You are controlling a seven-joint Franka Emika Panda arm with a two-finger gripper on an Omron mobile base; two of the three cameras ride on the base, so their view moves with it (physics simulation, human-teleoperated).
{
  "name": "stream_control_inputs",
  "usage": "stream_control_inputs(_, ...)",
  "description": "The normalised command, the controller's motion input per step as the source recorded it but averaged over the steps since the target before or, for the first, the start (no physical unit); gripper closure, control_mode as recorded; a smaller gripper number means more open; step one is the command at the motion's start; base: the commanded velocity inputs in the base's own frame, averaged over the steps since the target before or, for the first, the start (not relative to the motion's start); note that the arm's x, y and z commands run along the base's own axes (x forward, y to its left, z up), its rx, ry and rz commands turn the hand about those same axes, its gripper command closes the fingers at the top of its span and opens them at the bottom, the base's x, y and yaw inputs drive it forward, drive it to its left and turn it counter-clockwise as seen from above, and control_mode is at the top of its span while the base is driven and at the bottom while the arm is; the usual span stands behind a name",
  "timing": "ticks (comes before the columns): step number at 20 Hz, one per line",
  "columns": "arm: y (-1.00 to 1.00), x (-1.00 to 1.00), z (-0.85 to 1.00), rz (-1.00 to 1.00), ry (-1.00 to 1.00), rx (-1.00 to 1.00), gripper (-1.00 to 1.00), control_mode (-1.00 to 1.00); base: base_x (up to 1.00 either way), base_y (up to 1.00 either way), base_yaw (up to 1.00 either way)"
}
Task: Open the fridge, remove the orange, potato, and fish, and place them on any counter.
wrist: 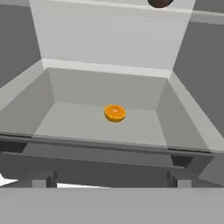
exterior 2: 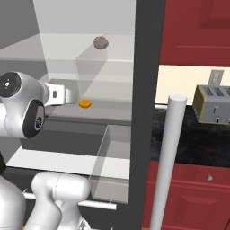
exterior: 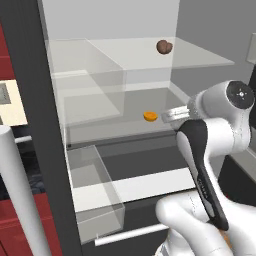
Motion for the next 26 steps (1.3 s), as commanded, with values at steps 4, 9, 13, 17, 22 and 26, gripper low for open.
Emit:
stream_control_inputs(4,-0.03,0.22,1.0,-0.03,-0.19,0.14,-1.0,-1.0,0.0,0.0,0.0)
stream_control_inputs(9,0.0,0.4,1.0,-0.07,-0.03,0.05,-1.0,-1.0,0.0,0.0,0.0)
stream_control_inputs(13,-0.05,0.87,0.97,-0.08,0.0,0.0,-1.0,-1.0,0.0,0.0,0.0)
stream_control_inputs(17,-0.21,1.0,0.59,-0.01,0.06,0.0,-1.0,-1.0,0.0,0.0,0.0)
stream_control_inputs(22,-0.2,1.0,0.0,-0.03,0.1,0.0,-1.0,-1.0,0.0,0.0,0.0)
stream_control_inputs(26,-0.19,1.0,-0.21,-0.06,0.07,0.0,-1.0,-1.0,0.0,0.0,0.0)
